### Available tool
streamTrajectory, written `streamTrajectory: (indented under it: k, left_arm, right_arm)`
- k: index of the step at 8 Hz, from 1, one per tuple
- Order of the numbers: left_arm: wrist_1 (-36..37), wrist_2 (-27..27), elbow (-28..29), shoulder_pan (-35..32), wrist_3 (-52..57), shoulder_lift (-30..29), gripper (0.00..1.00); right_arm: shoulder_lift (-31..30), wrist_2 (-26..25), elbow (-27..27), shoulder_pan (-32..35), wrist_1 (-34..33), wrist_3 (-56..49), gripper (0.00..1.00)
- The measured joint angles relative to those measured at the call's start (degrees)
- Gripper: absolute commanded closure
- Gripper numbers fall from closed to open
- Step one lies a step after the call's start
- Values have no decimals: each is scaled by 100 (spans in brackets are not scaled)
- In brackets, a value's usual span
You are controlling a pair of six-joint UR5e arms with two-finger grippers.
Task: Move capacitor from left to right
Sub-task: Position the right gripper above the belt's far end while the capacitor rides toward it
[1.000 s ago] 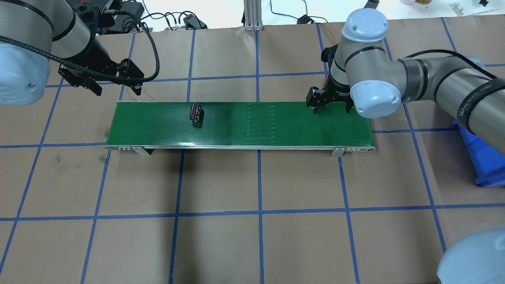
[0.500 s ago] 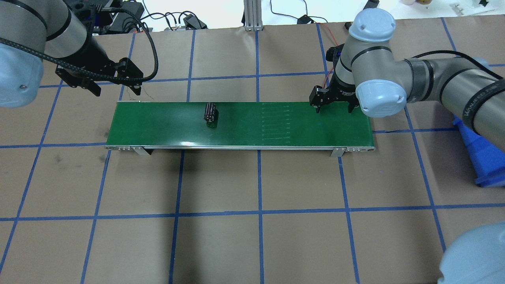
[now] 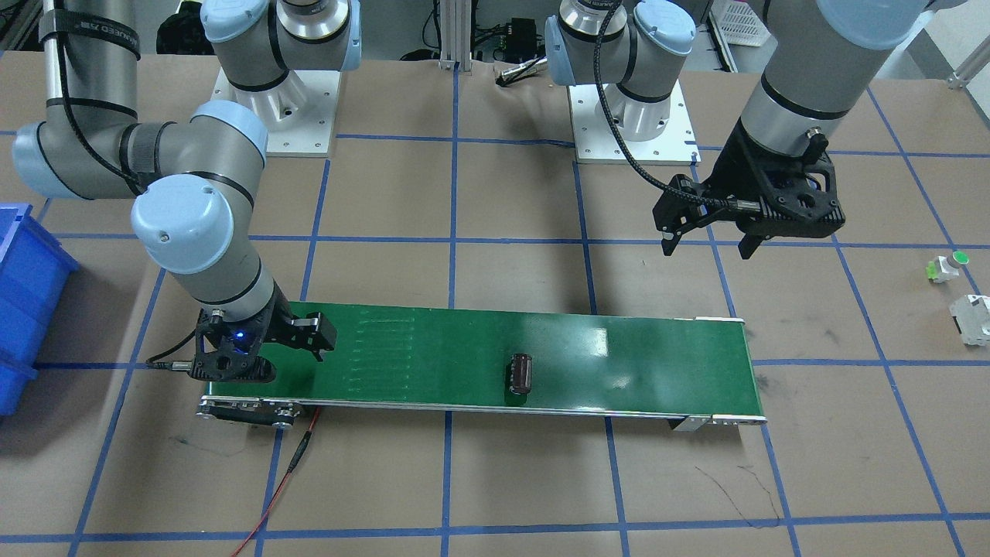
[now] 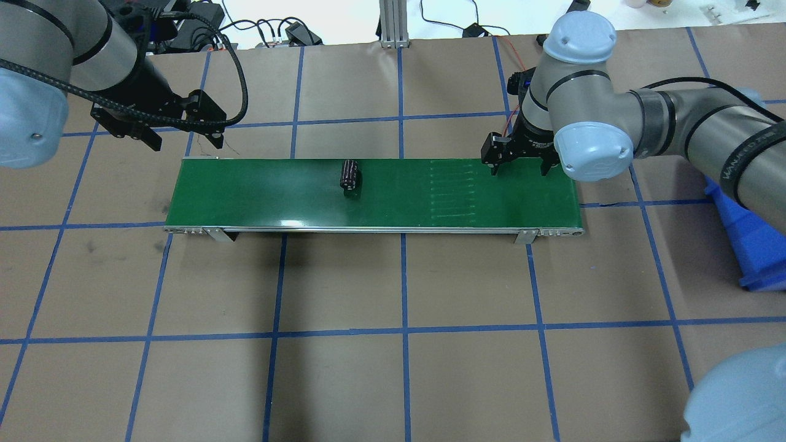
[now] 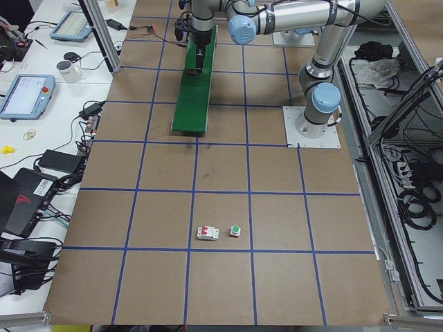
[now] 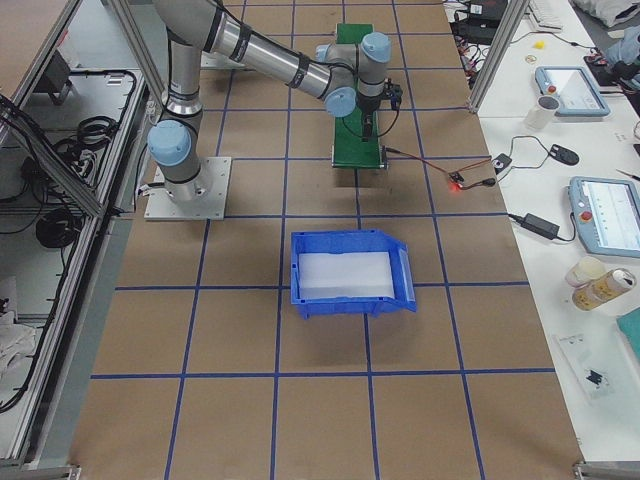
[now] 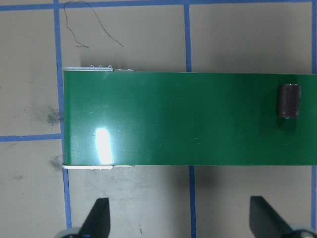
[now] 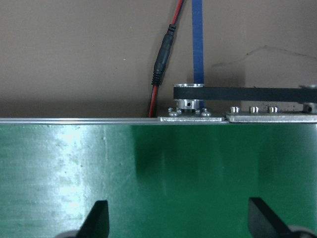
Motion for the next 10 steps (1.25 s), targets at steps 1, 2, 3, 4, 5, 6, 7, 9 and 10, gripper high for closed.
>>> streamTrajectory:
  k: [1, 2, 3, 4, 5, 6, 7, 9, 10]
  left_arm:
    - [1, 1, -6, 0, 0, -2, 0]
    - [3, 1, -15, 0, 0, -3, 0]
    - [14, 3, -22, 0, 0, -7, 0]
    - [22, 9, -26, 0, 0, -6, 0]
    - [26, 16, -28, 0, 0, -5, 0]
    - [27, 20, -34, 0, 0, -4, 0]
    - [29, 22, -36, -5, 0, -3, 0]
    - [46, 28, -38, -8, 23, 2, 0]
    - [51, 33, -38, -8, 36, 8, 0]
  right_arm:
    - [0, 20, 0, 0, 14, 1, 0]
    - [5, 144, -3, 0, 16, -2, 0]
    - [7, 296, -5, 0, 9, -4, 0]
    - [8, 381, -6, 0, -1, -6, 0]
    - [5, 394, -4, 0, -6, -10, 0]
    - [4, 378, -2, 1, -9, -13, 0]
    - [5, 364, 0, 2, -9, -14, 0]
    - [-4, 347, -3, 1, -4, -15, 0]
    - [-16, 350, -9, 1, -5, -15, 0]
